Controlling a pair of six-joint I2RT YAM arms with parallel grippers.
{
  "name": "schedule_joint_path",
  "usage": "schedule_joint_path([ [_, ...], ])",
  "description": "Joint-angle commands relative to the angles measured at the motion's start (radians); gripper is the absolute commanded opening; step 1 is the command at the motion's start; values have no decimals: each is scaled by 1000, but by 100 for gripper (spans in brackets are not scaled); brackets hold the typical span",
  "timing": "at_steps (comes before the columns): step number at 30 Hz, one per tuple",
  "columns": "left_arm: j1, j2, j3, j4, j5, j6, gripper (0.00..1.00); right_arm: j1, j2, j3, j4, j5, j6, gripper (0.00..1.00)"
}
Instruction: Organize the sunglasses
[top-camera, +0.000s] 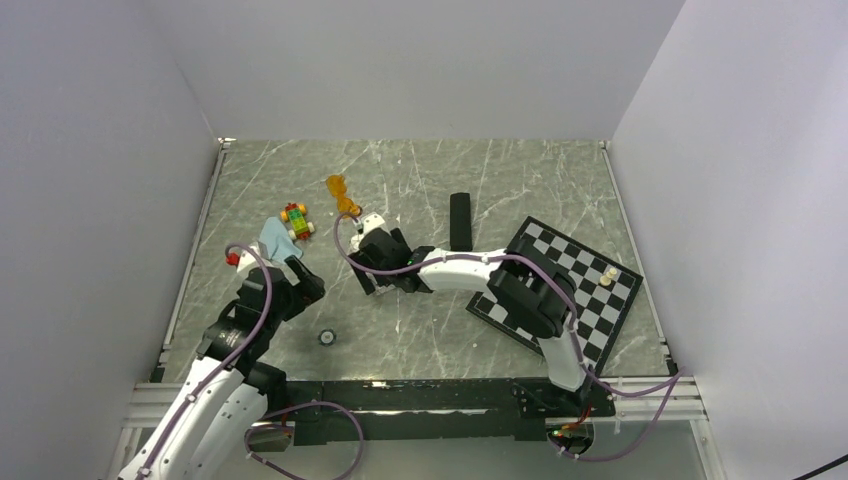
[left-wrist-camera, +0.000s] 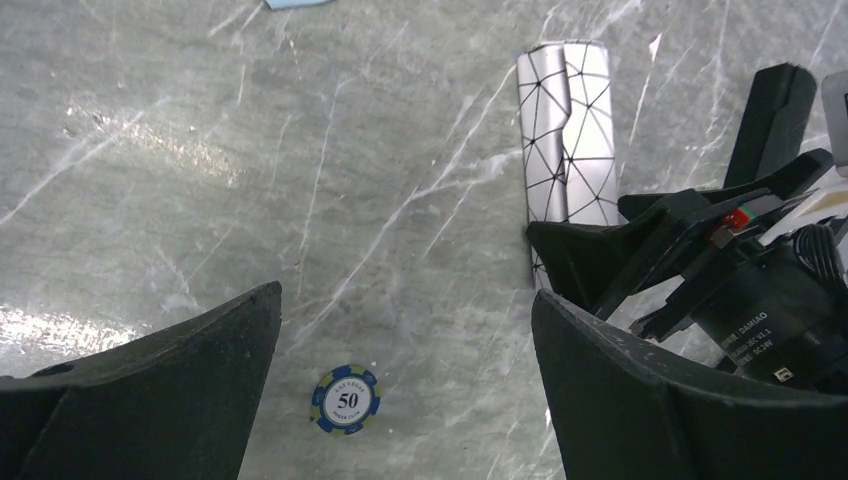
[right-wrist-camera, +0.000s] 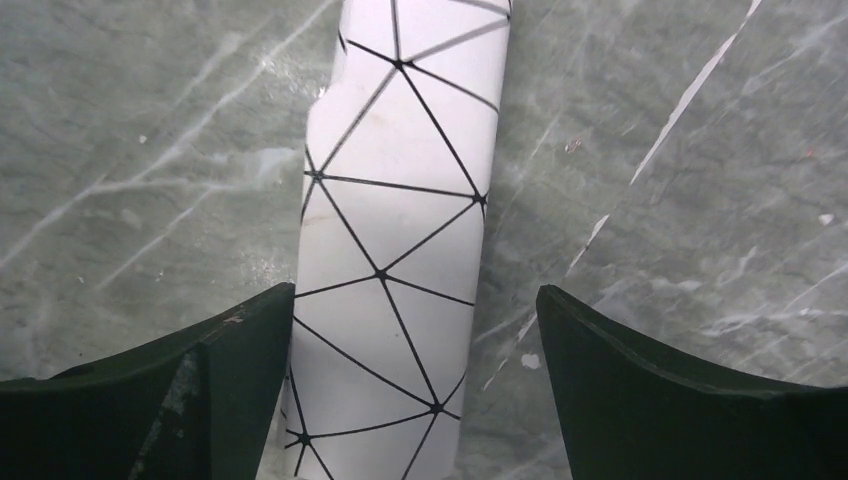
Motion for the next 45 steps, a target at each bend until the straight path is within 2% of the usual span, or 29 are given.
schedule_joint_path([
  [1,4,12,-23,40,35,-25,99,6,14,57,-57,-2,35,86],
  [2,4,16,-25,48,36,-23,99,9,8,49,-48,-6,38,81],
  [4,5,26,-26,58,45,-20,99,18,-12,21,-23,-7,47,63],
  [7,6,43,-35,89,85,-21,99,24,-39,-5,-19,-26,65,47],
  [11,8,60,-40,143,139,-6,99,23,-116,-48,1,-47,77,45],
  [15,10,50,-33,242,249,18,99,19,-279,-161,97,-137,94,42],
  [20,12,25,-72,513,472,54,99,-10,-499,-304,254,-348,139,41],
  [24,12,34,-108,722,632,37,99,-22,-607,-368,340,-515,171,40],
  [29,12,31,-184,1043,807,-14,99,-26,-678,-404,419,-682,209,39],
  [33,12,28,-260,1319,896,-63,99,-27,-689,-415,488,-779,241,36],
  [38,12,37,-271,1411,948,-69,99,-28,-708,-418,562,-865,271,35],
  [41,13,35,-269,1401,930,-76,89,-26,-728,-425,592,-898,268,36],
  [45,12,23,-228,1236,846,-100,50,-23,-742,-421,506,-835,203,42],
])
